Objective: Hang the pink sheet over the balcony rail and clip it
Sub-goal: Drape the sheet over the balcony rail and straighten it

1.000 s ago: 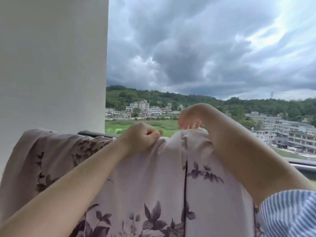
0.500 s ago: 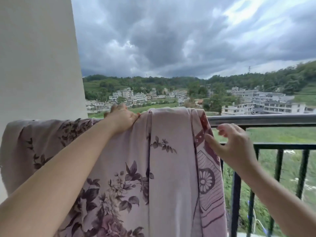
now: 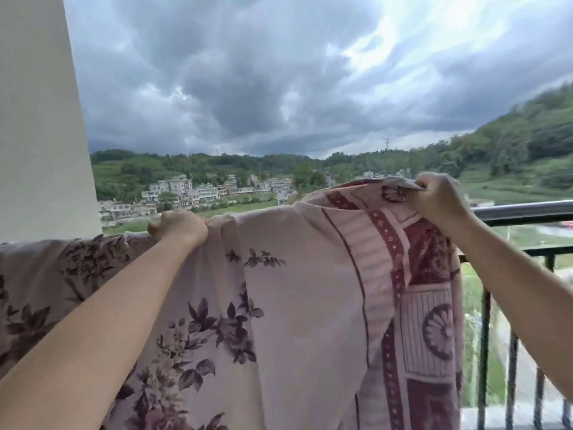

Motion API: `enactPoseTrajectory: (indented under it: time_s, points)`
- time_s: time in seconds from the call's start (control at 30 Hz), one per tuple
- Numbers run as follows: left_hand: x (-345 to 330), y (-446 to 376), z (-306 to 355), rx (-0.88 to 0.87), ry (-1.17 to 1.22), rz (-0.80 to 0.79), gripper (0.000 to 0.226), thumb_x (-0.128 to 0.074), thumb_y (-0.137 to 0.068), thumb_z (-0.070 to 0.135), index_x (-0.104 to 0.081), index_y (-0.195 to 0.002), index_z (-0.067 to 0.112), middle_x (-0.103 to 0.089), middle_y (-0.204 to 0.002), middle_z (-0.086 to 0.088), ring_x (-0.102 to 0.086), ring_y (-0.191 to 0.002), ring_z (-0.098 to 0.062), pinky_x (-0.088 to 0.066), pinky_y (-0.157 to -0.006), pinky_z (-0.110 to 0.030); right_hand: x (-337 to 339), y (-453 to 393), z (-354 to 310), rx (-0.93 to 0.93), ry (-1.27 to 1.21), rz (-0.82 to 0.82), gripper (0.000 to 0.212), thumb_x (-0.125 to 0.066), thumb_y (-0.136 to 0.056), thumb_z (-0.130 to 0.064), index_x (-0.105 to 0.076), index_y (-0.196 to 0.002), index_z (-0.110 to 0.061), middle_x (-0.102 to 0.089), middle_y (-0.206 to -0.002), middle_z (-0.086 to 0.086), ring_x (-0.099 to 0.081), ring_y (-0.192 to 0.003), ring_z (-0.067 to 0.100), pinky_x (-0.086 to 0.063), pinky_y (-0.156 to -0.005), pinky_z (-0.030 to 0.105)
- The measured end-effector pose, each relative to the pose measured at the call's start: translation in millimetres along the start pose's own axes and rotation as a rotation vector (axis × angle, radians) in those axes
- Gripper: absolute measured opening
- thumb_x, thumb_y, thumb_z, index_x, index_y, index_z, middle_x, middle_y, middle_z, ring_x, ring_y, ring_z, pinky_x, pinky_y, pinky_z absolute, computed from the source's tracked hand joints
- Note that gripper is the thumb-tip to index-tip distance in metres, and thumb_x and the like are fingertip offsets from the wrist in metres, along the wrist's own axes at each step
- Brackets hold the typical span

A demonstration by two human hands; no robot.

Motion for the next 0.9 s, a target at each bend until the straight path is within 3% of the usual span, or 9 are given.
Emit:
enactPoseTrajectory:
  time_s: [0.1,0.2,0.37,0.4,0.47,0.57,0.73,0.83,0.9]
  points:
    - [-1,-5,3,0.036,-0.061,-0.027,0.04,-0.04,-0.089,0.017,-0.044,-0.124,-0.002,-0.044,-0.134,-0.022,-0.043,-0.12,-0.034,-0.03,-0.1,-0.039,45,-66,-14,0.059,0.334,0.17,0.012,-0.05,-0.08,0.001,-0.059,-0.074,0.005,-0.062,-0.071,0.021,-0.048,-0.065,0.023,-0.033,-0.05,0.019]
    - [-4,-10,20,0.015,-0.085,-0.079,0.031,-0.039,-0.089,0.019,-0.057,-0.111,0.008,-0.052,-0.129,-0.017,-0.047,-0.117,-0.033,-0.028,-0.099,-0.038,68,-108,-25,0.066,0.514,0.266,0.018,-0.043,-0.082,0.003,-0.058,-0.09,0.009,-0.063,-0.093,0.03,-0.06,-0.085,0.038,-0.048,-0.066,0.037]
    - [7,-6,40,0.079,-0.174,-0.106,0.041,-0.034,-0.092,0.029,-0.054,-0.121,0.01,-0.045,-0.141,-0.011,-0.04,-0.13,-0.026,-0.021,-0.11,-0.038,42,-143,-33,0.112,0.746,0.216,0.022,-0.042,-0.085,0.001,-0.06,-0.096,0.007,-0.063,-0.1,0.026,-0.059,-0.094,0.039,-0.044,-0.064,0.036]
    - [10,-8,49,0.065,-0.145,-0.064,0.038,-0.035,-0.092,0.027,-0.057,-0.116,0.008,-0.05,-0.136,-0.012,-0.045,-0.125,-0.026,-0.025,-0.111,-0.039,31,-147,-29,0.114,0.739,0.168,0.021,-0.042,-0.085,0.0,-0.06,-0.095,0.006,-0.063,-0.099,0.024,-0.059,-0.093,0.038,-0.045,-0.065,0.036]
    - [15,-3,84,-0.063,-0.023,0.038,0.02,-0.041,-0.087,0.013,-0.057,-0.079,0.007,-0.065,-0.094,-0.011,-0.06,-0.088,-0.023,-0.045,-0.091,-0.039,5,-157,-12,0.095,0.662,0.052,0.015,-0.044,-0.084,-0.002,-0.059,-0.086,0.002,-0.061,-0.087,0.019,-0.06,-0.087,0.035,-0.048,-0.067,0.036]
    - [17,33,175,-0.367,0.268,0.057,0.035,-0.041,-0.088,0.014,-0.035,-0.054,0.015,-0.037,-0.055,0.0,-0.036,-0.05,-0.013,-0.036,-0.053,-0.024,-31,-178,17,0.1,0.532,-0.122,0.019,-0.048,-0.082,-0.005,-0.05,-0.063,-0.003,-0.048,-0.061,0.006,-0.05,-0.059,0.021,-0.039,-0.05,0.026]
    - [-1,76,293,-0.604,0.312,-0.049,0.044,-0.043,-0.09,0.041,-0.04,-0.053,0.018,-0.049,-0.059,0.0,-0.045,-0.059,-0.017,-0.034,-0.056,-0.028,-75,-210,33,0.183,0.505,-0.383,0.023,-0.051,-0.083,-0.017,-0.052,-0.064,-0.003,-0.049,-0.065,0.005,-0.047,-0.06,0.018,-0.037,-0.047,0.024]
    - [-24,75,307,-0.556,0.233,-0.15,0.025,-0.048,-0.089,0.022,-0.065,-0.078,0.009,-0.068,-0.087,-0.009,-0.056,-0.082,-0.025,-0.044,-0.07,-0.03,-121,-183,80,0.121,0.584,-0.809,0.025,-0.05,-0.086,-0.019,-0.061,-0.089,0.003,-0.058,-0.081,0.01,-0.052,-0.07,0.023,-0.053,-0.056,0.023]
    - [-36,72,305,-0.478,0.242,-0.241,0.023,-0.051,-0.088,0.019,-0.069,-0.081,0.008,-0.062,-0.07,-0.005,-0.053,-0.075,-0.024,-0.041,-0.059,-0.027,-130,-146,106,0.05,0.573,-1.131,0.02,-0.045,-0.089,-0.017,-0.057,-0.09,-0.002,-0.058,-0.09,0.011,-0.055,-0.076,0.025,-0.055,-0.049,0.023]
Point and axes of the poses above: each hand's wrist, its own y-axis away from the middle knuckle, its own x-axis out of the back of the hand, z = x × y, the point moved 8 cm from there along -y, towards the middle knuckle
